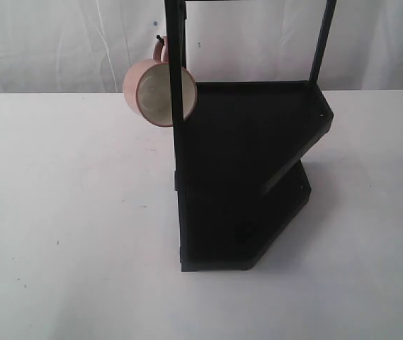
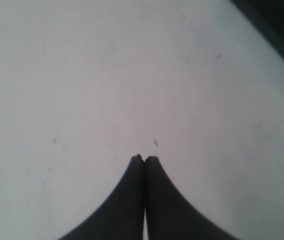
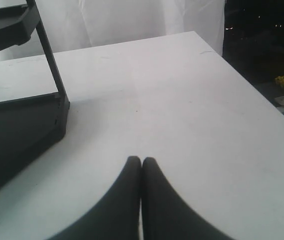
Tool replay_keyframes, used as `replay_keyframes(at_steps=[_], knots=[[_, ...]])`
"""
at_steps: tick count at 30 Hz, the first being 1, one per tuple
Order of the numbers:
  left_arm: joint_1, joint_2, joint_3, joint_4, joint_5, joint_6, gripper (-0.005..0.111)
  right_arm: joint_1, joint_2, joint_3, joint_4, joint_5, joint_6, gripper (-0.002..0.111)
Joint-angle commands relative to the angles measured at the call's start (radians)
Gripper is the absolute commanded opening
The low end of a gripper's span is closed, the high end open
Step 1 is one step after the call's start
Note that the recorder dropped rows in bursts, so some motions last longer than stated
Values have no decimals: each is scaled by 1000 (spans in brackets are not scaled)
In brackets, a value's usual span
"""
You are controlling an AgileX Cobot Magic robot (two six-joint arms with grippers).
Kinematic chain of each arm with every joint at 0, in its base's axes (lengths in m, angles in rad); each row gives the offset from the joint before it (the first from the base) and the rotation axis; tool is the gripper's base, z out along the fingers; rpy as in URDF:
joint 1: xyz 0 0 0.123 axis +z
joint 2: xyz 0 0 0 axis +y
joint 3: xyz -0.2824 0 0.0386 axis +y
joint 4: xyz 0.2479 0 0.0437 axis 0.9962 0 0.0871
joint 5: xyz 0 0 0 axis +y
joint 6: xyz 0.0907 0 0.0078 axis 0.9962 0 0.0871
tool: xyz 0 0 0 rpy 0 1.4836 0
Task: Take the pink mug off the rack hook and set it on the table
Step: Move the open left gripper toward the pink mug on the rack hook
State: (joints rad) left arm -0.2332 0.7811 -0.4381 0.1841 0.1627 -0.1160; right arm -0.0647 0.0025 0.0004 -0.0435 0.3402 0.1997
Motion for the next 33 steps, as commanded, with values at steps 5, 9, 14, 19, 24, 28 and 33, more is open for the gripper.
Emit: replay_keyframes(at_steps=[5,9,14,19,24,28,33], knots=[[-11,1,-5,-14,-405,-177,0,-6,-2,0,-6,-4,-1,0],[-11,3,-5,38,-393,-186,0,-6,-2,0,-6,-4,-1,0],[-105,45,8,195,-563,-263,0,-6,-2,0,-6,-4,-1,0],[-197,45,8,616,-678,-264,0,-6,-2,0,-6,-4,-1,0],[-222,45,8,695,-686,-264,0,-6,-2,0,-6,-4,-1,0],[-222,47,8,617,-662,-252,0,-6,-2,0,-6,-4,-1,0],[-220,127,8,376,-677,-30,0,-6,-2,0,-6,-4,-1,0]])
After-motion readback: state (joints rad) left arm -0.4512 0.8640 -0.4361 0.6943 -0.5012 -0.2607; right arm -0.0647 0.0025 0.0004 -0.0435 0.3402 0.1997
